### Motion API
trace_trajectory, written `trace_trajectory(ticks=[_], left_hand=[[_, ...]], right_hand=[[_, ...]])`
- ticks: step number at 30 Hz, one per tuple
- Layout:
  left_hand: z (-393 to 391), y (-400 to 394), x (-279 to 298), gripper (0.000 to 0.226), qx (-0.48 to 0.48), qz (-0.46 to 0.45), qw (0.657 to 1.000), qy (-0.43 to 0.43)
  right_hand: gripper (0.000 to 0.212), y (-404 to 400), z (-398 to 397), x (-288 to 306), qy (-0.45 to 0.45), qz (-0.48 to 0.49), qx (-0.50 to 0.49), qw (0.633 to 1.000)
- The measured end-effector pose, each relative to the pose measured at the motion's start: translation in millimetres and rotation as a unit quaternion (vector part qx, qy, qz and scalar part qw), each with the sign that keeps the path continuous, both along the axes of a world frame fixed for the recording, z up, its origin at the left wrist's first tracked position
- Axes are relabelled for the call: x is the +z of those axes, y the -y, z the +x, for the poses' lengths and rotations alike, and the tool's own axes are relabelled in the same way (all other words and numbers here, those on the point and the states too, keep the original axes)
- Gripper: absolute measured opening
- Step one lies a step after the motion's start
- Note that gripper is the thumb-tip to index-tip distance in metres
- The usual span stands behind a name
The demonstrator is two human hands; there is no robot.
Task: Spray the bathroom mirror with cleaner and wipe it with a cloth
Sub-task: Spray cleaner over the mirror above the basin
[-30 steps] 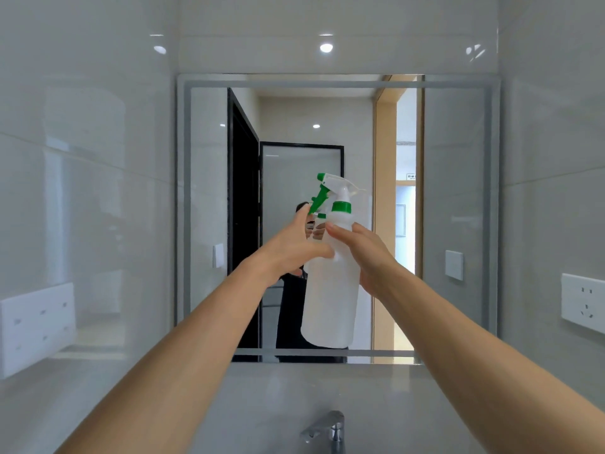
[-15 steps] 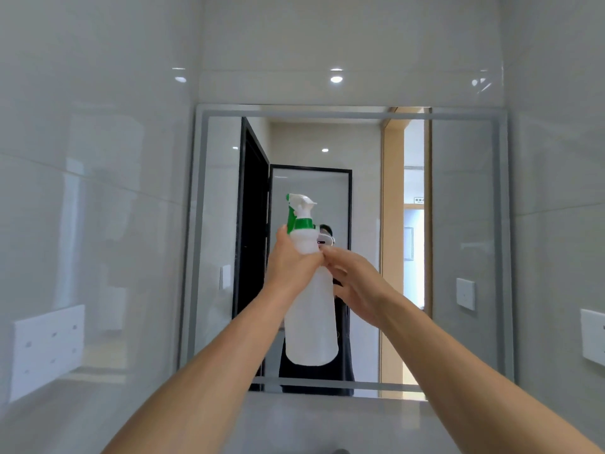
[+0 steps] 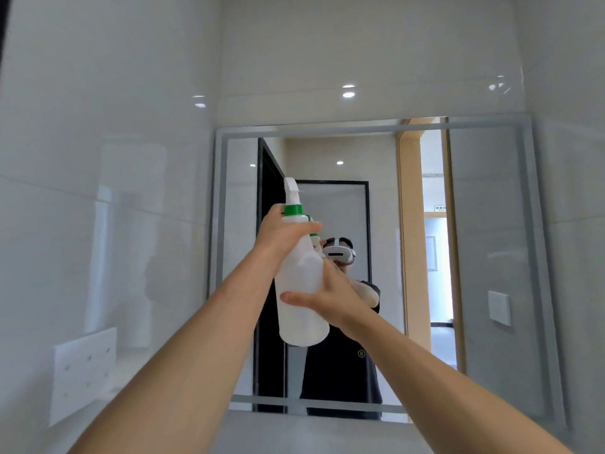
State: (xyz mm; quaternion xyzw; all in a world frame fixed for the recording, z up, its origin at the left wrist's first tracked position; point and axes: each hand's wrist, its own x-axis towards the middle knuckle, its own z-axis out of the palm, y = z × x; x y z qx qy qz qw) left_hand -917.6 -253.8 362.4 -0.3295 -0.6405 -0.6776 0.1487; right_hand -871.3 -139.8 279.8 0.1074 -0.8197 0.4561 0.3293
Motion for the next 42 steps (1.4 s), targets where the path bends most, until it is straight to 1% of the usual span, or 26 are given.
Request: trace_trajectory(ticks=[2,5,7,10,14,18,21,26,31,37,42], left_hand=[[-1,4,7,0.034,0.021,0.008,1.000,-0.010],[-3,8,13,0.038,0.048,0.010,0.999,-0.009],[-6,11,14,0.040,0.059,0.016,0.998,-0.007],[-11,15,11,0.038,0.107,0.019,0.994,-0.028],[-13,22,8,0.035,0.146,0.023,0.988,-0.039],[-12,29,7,0.029,0.170,0.033,0.984,-0.042],[-10,31,7,0.030,0.178,0.027,0.983,-0.044],[-9,29,4,0.032,0.150,0.024,0.987,-0.046],[-3,19,4,0.030,0.111,0.027,0.992,-0.061],[7,-5,12,0.032,0.073,0.043,0.993,-0.076],[15,-25,19,0.027,0.040,0.038,0.996,-0.075]], right_hand=[[0.078,7,-8,5,-0.005,0.002,-0.004,1.000],[0.077,17,-16,10,-0.019,0.003,0.005,1.000],[0.081,22,-21,12,-0.014,0.003,0.002,1.000],[0.085,28,-28,10,0.001,-0.001,0.003,1.000],[0.085,37,-34,6,0.005,-0.012,0.012,1.000],[0.087,44,-35,6,0.008,-0.004,0.014,1.000],[0.085,45,-34,5,0.006,-0.001,0.013,1.000],[0.082,43,-30,3,0.005,0.003,0.005,1.000],[0.084,32,-22,2,-0.021,0.008,-0.009,1.000],[0.073,10,-4,8,-0.044,0.013,-0.034,0.998],[0.074,-7,11,13,-0.050,0.008,-0.057,0.997]])
